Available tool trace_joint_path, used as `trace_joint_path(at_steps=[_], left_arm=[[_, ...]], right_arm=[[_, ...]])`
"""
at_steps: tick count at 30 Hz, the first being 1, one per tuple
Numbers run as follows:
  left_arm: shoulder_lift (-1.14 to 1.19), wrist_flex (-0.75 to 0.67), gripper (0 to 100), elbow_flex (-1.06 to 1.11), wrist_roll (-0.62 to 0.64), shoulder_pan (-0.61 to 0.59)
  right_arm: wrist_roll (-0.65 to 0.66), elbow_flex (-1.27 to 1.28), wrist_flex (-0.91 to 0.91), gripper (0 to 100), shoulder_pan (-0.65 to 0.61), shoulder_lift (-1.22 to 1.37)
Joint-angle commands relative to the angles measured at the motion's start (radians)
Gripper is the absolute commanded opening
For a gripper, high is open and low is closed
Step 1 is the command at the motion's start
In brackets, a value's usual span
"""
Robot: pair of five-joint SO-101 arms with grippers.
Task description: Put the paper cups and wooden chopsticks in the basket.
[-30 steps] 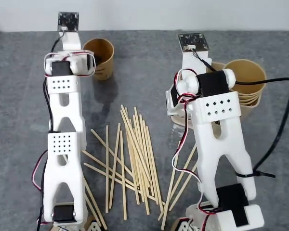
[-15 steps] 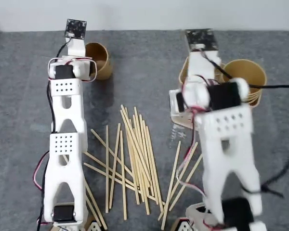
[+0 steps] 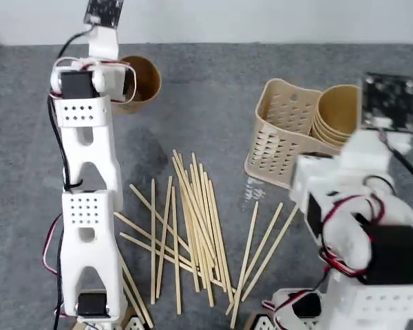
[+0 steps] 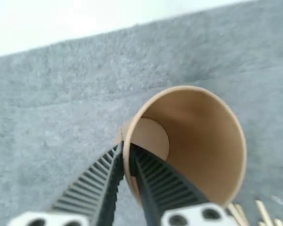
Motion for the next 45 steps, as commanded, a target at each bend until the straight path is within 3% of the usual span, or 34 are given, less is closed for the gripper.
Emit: trace_joint_path(at_steps=[1,6,14,20,30,37,45], left_arm=[[-0.196,0.034,1,-0.053,0.012,0.040],[-0.348,0.034,1,-0.053,0.121,0.087],[-0.476,0.025,1,-0.053,0.222,0.299],[-0.474,-0.098,1,-0.051,0.235,0.477],[-0.379,-0.308,1,-0.051,0.235,0.709],[-0.302,-0.345,1,-0.051,0.235,0.829],[-0.163,-0.405,1,-0.051,0.233,0.859]], right_arm=[[0.061,0.071,0.036,1.9,0.099,-0.077],[0.138,0.229,0.033,0.9,0.239,-0.174],[0.232,0.470,0.021,0.9,0.430,-0.315],[0.235,0.717,-0.147,0.9,0.539,-0.443],[0.238,1.020,-0.231,0.9,0.541,-0.750],[0.238,1.112,-0.231,0.9,0.539,-0.845],[0.238,1.117,-0.231,0.9,0.539,-0.855]])
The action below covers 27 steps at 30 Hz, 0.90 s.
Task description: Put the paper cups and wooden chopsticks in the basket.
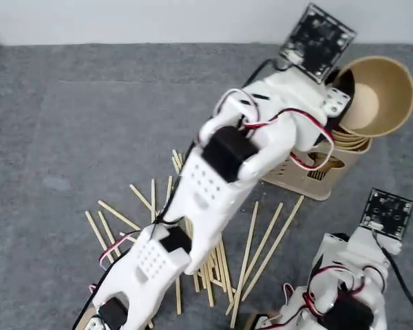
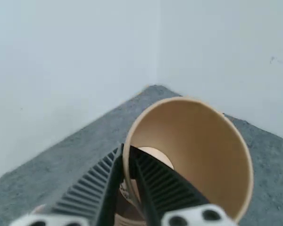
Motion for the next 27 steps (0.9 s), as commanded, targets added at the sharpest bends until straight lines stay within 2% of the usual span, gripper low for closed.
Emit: trace_joint_path(at_steps=[1,6,9,11,18,24,27], left_arm=[[0.037,-0.055,1,-0.050,0.006,0.002],[0.075,-0.055,4,-0.050,0.006,-0.005],[0.072,-0.054,16,-0.051,0.017,-0.005],[0.072,-0.055,20,-0.051,0.072,-0.012],[0.072,-0.141,21,-0.051,0.092,-0.100],[0.002,-0.101,18,-0.051,0.092,-0.161],[-0.040,-0.098,16,-0.051,0.089,-0.181]], right_arm=[[0.009,-0.003,-0.016,0.9,0.012,-0.012],[0.009,-0.002,-0.016,0.9,0.012,-0.012],[0.009,-0.002,-0.016,0.9,0.012,-0.012],[0.009,-0.002,-0.016,0.9,0.012,-0.012],[0.003,-0.002,-0.022,1.3,0.012,-0.012],[-0.002,-0.005,-0.093,1.4,0.012,-0.012],[-0.051,-0.008,-0.140,1.4,0.012,-0.012]])
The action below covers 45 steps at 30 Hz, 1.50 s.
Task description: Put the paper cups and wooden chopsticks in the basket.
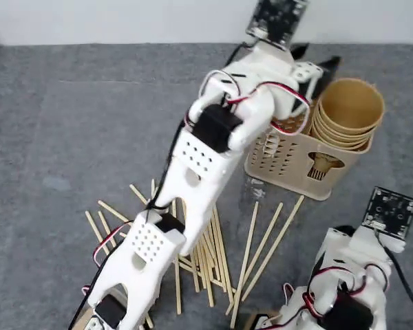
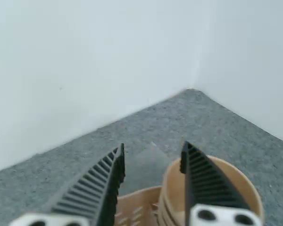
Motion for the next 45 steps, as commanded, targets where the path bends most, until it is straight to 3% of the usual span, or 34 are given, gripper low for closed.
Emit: trace_joint_path(at_steps=[1,6,11,14,17,21,28,36,45], left_arm=[[-0.126,0.011,16,-0.051,0.006,-0.025],[-0.218,0.189,16,-0.051,0.003,-0.069],[-0.285,0.407,15,-0.051,0.002,-0.150],[-0.296,0.482,8,-0.051,-0.005,-0.204],[-0.298,0.491,1,-0.051,-0.083,-0.258],[-0.304,0.493,2,-0.050,-0.089,-0.327],[-0.295,0.493,2,-0.048,-0.089,-0.371],[-0.296,0.493,2,0.027,-0.091,-0.371],[-0.296,0.493,2,0.143,-0.091,-0.433]], right_arm=[[-0.054,-0.008,-0.081,1.4,0.012,-0.004],[-0.068,-0.008,-0.242,1.4,0.002,0.005],[-0.058,-0.008,-0.417,1.3,-0.159,0.007],[-0.052,-0.008,-0.526,1.3,-0.259,0.008],[0.032,-0.006,-0.634,1.3,-0.325,0.015],[0.120,-0.008,-0.808,1.4,-0.364,0.101],[0.141,-0.092,-1.099,1.4,-0.357,0.410],[0.120,-0.207,-1.142,1.1,-0.300,0.710],[0.103,-0.060,-1.142,1.4,-0.275,0.823]])
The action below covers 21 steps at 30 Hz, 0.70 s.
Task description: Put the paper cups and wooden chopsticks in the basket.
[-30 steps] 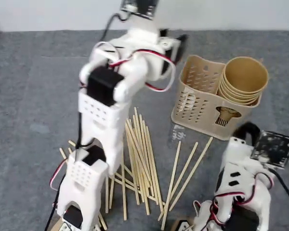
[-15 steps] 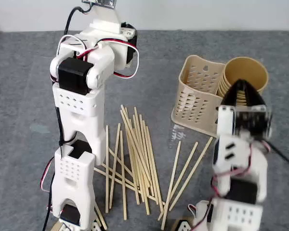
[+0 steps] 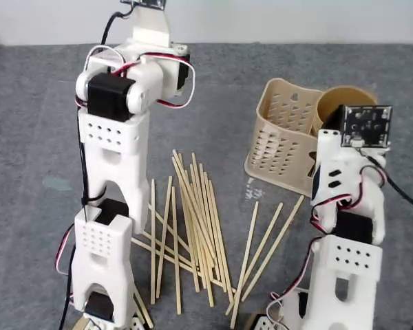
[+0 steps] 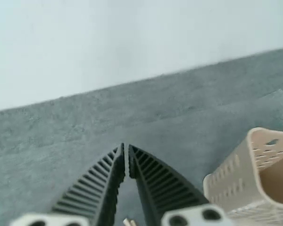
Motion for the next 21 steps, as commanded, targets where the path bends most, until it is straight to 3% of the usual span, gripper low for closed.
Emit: trace_joint_path(at_steps=[1,6,13,21], left_arm=[[-0.066,0.021,2,0.013,-0.006,-0.034],[-0.078,0.021,2,0.010,-0.006,-0.066],[-0.166,0.025,2,0.030,-0.006,-0.161],[-0.443,0.020,2,0.518,-0.074,-0.282]], right_arm=[[-0.005,0.038,0.001,1.4,0.027,0.044],[-0.009,-0.028,0.027,1.5,0.019,-0.035],[-0.012,-0.284,0.406,1.5,-0.012,-0.159],[-0.006,-0.425,0.822,1.6,-0.182,-0.163]])
